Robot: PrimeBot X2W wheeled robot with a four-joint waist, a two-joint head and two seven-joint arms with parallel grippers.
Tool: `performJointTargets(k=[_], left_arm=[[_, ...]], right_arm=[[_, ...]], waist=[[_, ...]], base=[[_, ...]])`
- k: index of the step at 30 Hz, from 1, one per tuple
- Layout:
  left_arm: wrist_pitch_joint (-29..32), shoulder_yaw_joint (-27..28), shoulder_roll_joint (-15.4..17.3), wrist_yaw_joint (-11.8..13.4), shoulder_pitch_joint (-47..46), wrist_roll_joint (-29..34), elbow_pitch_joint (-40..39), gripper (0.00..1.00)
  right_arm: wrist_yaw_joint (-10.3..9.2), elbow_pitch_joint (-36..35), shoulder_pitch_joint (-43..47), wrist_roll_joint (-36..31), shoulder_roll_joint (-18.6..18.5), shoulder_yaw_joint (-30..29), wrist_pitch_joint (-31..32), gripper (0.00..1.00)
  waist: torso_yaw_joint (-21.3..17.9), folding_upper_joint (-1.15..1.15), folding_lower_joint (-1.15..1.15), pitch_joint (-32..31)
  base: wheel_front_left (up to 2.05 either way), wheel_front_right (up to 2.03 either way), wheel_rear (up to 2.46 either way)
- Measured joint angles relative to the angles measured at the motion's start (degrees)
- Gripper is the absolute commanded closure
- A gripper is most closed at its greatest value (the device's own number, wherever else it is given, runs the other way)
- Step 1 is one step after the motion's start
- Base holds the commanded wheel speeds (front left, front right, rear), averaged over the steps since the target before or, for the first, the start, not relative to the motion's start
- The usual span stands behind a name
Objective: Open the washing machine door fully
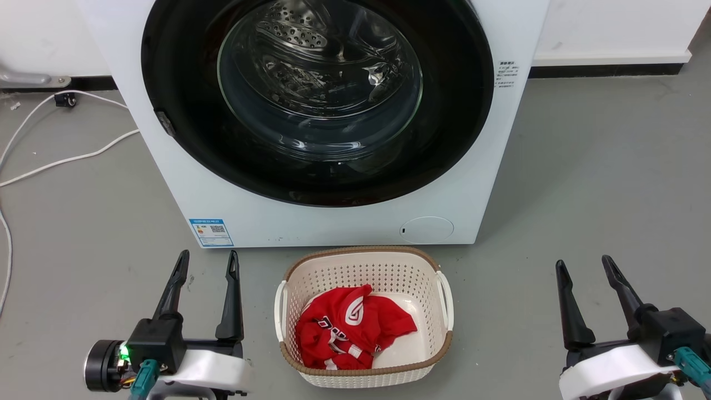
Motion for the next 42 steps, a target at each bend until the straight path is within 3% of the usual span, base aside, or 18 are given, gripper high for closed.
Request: performJointTargets(k=[6, 17, 18, 20, 22, 25, 37, 42], left_arm=[[-0.67, 0.31, -0.58, -0.21, 0.88, 2.63, -0.19, 0.0], [-0.74, 1.35, -1.24, -0.74, 0.97, 2.63, 0.0, 0.0], [-0.74, 1.4, -1.29, -0.75, 0.99, 2.63, 0.01, 0.0], [-0.74, 1.53, -1.33, -0.81, 1.08, 2.64, 0.01, 0.0], [-0.74, 1.62, -1.38, -0.84, 1.17, 2.78, 0.02, 0.0], [-0.74, 1.81, -1.46, -1.07, 1.17, 2.93, 0.05, 0.0], [-0.74, 2.97, -1.67, -0.69, 0.8, 2.99, -0.43, 0.0], [-0.74, 3.31, -1.76, -0.56, -0.83, 3.03, -1.07, 0.0]], right_arm=[[0.0, 0.03, 0.06, -1.74, -0.01, 0.11, -0.71, 0.0], [0.01, 1.14, 0.03, 1.07, -0.01, -0.04, -1.27, 0.0], [0.0, 1.34, 0.03, 1.7, -0.01, -0.12, -1.45, 0.27], [0.0, 1.56, 0.01, 2.44, -0.01, -0.19, -1.69, 0.95], [0.0, 1.81, -0.05, 4.02, -0.01, -0.2, -2.23, 1.0], [0.0, 2.65, -0.37, 12.72, -0.01, -0.14, -3.34, 1.0], [-0.01, 7.8, -9.88, 72.37, 0.02, -0.37, -6.54, 1.0], [0.0, 15.32, -21.42, 84.0, -0.23, -6.54, -5.61, 1.0]], waist=[[-0.05, 0.0, 0.0, 0.09], [-0.11, 0.0, 0.0, 0.13], [-0.12, 0.0, 0.0, 0.11], [-0.13, 0.0, 0.0, 0.09], [-0.15, 0.0, 0.0, 0.08], [-0.18, 0.0, 0.0, 0.06], [-0.1, 0.0, 0.0, 1.56], [-0.18, 0.0, 0.0, 3.89]], base=[[0.0, 0.0, 0.0], [0.0, 0.0, 0.0], [0.0, 0.0, 0.0], [0.0, 0.0, 0.0], [0.0, 0.0, 0.0], [0.0, 0.0, 0.0], [0.0, 0.0, 0.0], [0.0, 0.0, 0.0]])
